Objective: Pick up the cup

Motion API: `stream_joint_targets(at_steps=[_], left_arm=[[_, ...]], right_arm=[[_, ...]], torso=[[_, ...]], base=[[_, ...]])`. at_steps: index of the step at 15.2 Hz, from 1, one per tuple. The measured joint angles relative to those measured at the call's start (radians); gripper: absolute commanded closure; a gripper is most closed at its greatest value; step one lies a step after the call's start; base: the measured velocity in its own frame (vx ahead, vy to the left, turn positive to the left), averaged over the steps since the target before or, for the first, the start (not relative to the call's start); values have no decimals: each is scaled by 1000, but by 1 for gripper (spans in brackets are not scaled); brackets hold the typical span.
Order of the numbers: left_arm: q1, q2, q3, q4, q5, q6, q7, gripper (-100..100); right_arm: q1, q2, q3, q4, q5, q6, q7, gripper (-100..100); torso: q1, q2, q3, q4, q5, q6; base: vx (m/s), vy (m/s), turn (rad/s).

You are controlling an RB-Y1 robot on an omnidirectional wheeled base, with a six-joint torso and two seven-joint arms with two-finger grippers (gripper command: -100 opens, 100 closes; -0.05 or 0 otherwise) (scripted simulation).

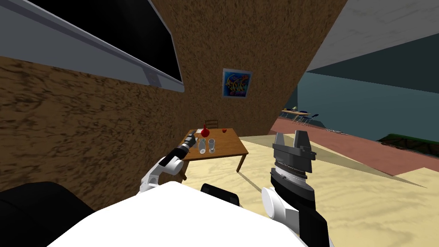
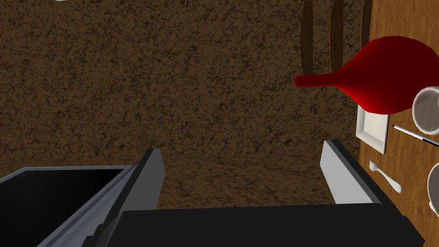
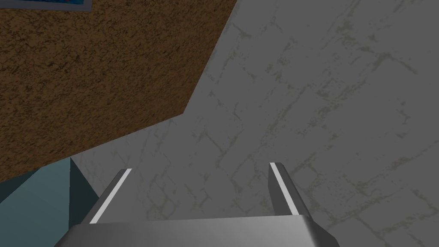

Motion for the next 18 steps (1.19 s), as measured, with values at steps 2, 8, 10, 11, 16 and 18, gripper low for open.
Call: stream_joint_targets(at_steps=[2,8,10,11,16,18], left_arm=[[-4,12,6,6,12,39,5,-100],[-24,31,16,32,36,154,15,-100],[-30,44,22,38,48,186,19,-100],[-34,49,25,43,55,207,22,-100],[-50,66,36,59,76,315,32,-100],[-59,81,44,72,93,352,38,-100]], right_arm=[[0,0,0,0,0,0,0,0],[0,0,0,0,0,0,0,0],[0,0,0,0,0,0,0,0],[0,0,0,0,0,0,0,0],[0,0,0,0,0,0,0,0],[0,0,0,0,0,0,0,0]], torso=[[0,0,0,0,0,0],[0,0,0,0,0,0],[0,0,0,0,0,0],[0,0,0,0,0,0],[0,0,0,0,0,-1],[0,0,0,0,0,0]], base=[[18,-28,-110],[14,-19,-52],[20,-24,-119],[17,-17,-45],[19,-22,-75],[21,-21,-97]])
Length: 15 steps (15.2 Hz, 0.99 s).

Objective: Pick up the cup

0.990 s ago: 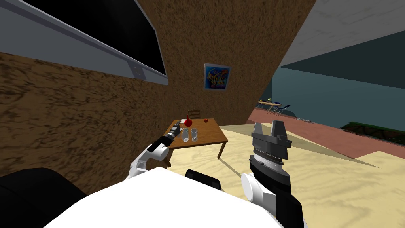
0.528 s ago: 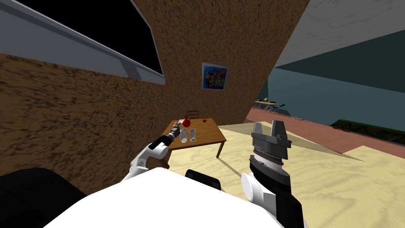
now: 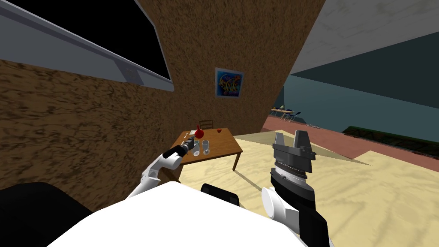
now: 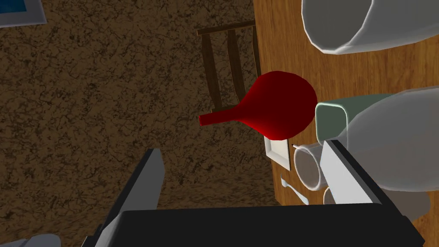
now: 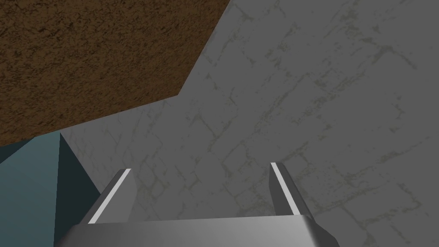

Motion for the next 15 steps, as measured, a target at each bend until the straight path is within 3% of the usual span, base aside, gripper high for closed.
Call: stream_joint_targets(at_steps=[15], left_arm=[[-50,54,32,59,67,279,29,-100]], right_arm=[[0,0,0,0,0,0,0,0]], torso=[[0,0,0,0,0,0]], base=[[21,-17,-75]])
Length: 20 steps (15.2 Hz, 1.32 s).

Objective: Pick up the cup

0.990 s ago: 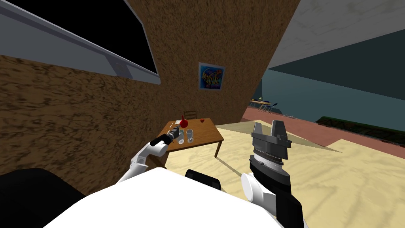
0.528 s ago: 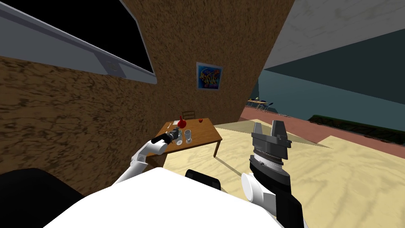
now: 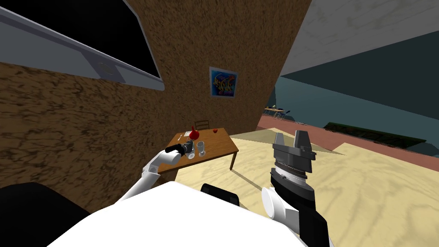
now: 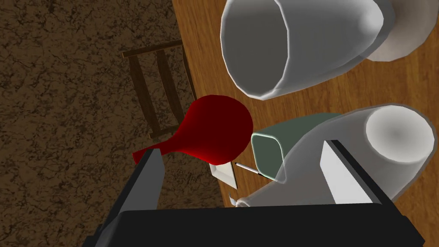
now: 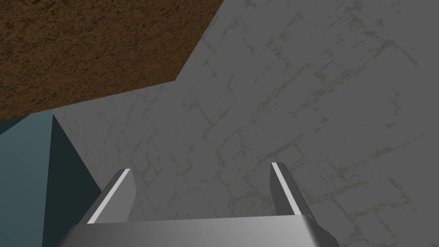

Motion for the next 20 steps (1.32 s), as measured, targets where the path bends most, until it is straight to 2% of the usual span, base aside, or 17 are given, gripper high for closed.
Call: stream_joint_targets(at_steps=[20], left_arm=[[-67,79,49,77,98,372,39,-100]], right_arm=[[0,0,0,0,0,0,0,0]], torso=[[0,0,0,0,0,0]], base=[[26,-12,-68]])
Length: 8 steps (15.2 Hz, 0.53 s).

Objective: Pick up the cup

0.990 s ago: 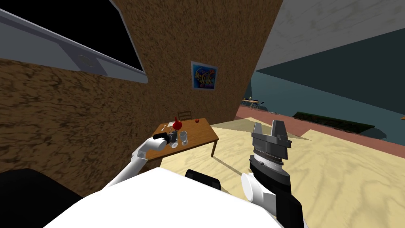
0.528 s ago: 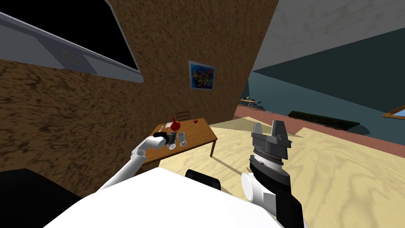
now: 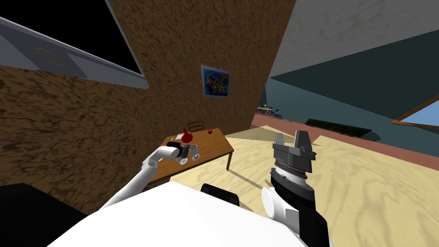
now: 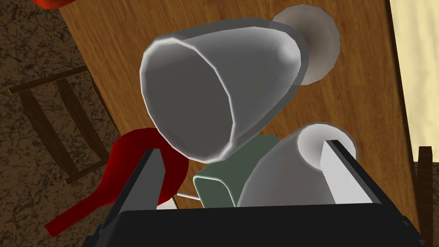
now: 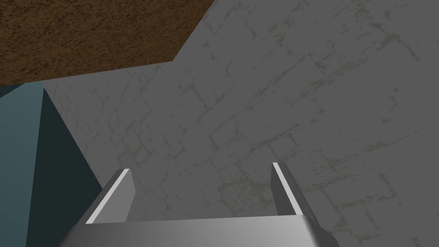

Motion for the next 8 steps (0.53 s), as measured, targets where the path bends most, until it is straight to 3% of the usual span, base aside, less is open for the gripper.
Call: stream_joint_targets(at_steps=[8], left_arm=[[-31,32,21,38,40,156,15,-100]], right_arm=[[0,0,0,0,0,0,0,0]], torso=[[0,0,0,0,0,0]], base=[[31,-6,-69]])
